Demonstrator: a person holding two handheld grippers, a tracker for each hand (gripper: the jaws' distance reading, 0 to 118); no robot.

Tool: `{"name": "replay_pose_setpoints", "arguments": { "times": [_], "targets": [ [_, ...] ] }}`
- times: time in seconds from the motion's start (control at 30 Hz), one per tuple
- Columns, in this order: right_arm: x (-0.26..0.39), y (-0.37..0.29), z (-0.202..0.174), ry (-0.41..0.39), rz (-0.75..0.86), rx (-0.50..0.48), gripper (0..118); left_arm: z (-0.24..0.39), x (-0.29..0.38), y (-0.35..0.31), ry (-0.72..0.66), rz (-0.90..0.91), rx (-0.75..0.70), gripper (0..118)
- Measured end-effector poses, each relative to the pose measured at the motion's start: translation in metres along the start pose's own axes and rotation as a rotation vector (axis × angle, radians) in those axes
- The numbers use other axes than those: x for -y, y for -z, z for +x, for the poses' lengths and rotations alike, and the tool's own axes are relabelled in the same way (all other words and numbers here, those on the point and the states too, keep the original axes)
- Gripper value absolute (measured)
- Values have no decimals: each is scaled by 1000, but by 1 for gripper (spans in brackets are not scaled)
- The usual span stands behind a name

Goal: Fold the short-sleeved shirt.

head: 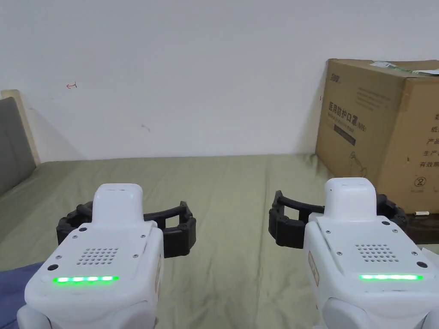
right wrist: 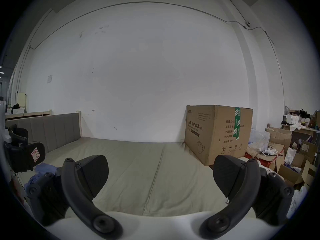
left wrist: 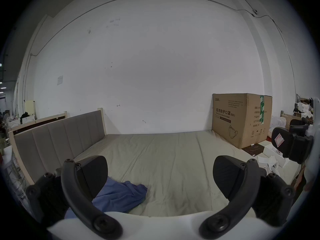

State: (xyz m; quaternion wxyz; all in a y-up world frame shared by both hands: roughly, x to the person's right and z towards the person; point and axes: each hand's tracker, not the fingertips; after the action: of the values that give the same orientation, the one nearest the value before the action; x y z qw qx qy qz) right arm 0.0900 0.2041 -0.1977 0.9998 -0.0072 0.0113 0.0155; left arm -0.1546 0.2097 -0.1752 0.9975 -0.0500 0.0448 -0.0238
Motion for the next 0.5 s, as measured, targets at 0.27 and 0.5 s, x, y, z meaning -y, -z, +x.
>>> {"name": "replay_pose_setpoints", "arguments": {
  "times": [0.27, 0.5],
  "targets": [
    [1, 2, 1, 10, -12, -6, 118, 2, 2, 1, 19, -26, 15, 118],
    [2, 2, 0, 8, -18, -12, 118, 9, 4, 2, 76, -17, -9, 118]
  ]
}}
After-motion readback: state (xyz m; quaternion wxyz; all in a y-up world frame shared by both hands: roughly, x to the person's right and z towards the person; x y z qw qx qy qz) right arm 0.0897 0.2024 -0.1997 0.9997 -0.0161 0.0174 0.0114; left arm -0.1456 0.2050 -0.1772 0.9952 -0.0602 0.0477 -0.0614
